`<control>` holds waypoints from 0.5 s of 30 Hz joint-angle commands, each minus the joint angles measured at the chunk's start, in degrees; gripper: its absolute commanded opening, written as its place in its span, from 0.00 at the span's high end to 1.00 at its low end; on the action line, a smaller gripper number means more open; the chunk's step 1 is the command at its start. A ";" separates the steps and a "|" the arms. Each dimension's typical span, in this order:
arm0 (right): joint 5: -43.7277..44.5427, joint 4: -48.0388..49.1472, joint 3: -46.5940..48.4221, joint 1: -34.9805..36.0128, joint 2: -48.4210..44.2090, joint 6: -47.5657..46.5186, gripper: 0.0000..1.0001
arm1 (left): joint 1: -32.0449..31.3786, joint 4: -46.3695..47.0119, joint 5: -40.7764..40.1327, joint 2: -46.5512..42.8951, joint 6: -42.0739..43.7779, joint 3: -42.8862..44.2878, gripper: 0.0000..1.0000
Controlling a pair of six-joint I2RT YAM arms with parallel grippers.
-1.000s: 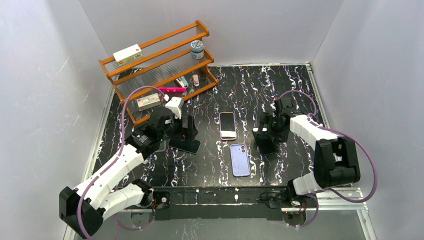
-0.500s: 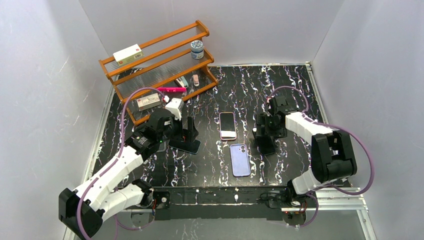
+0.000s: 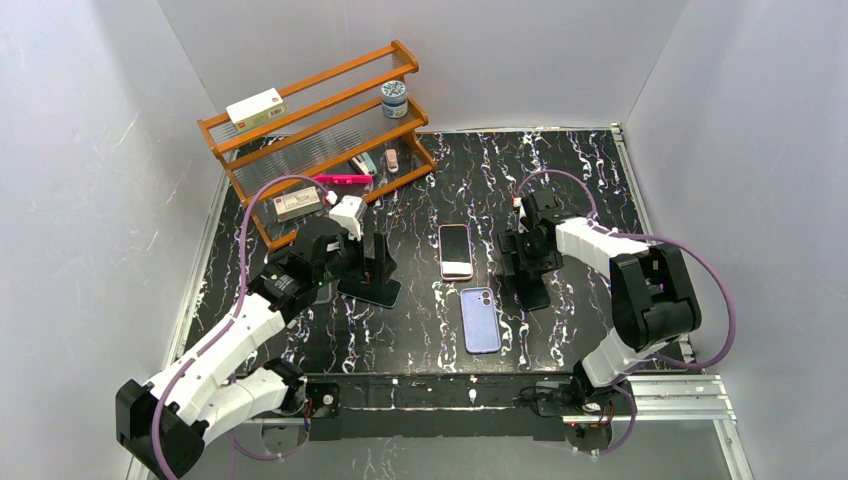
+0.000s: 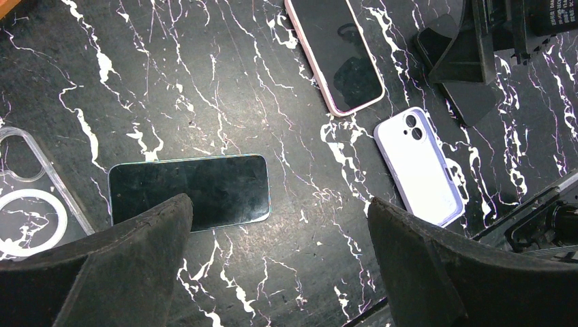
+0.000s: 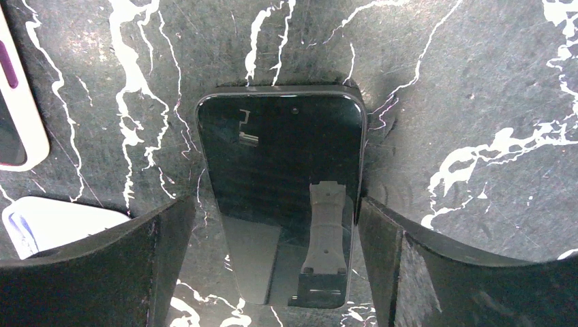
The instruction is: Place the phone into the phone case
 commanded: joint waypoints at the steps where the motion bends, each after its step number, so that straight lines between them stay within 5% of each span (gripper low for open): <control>1: 1.94 -0.49 1.53 0.22 1.72 -1.66 0.06 | 0.03 -0.47 -0.23 -1.46 1.05 0.11 0.02; 15: 9.16 -4.03 3.55 3.65 5.86 -3.72 0.09 | 0.03 -0.41 -0.18 -1.68 1.33 0.20 0.02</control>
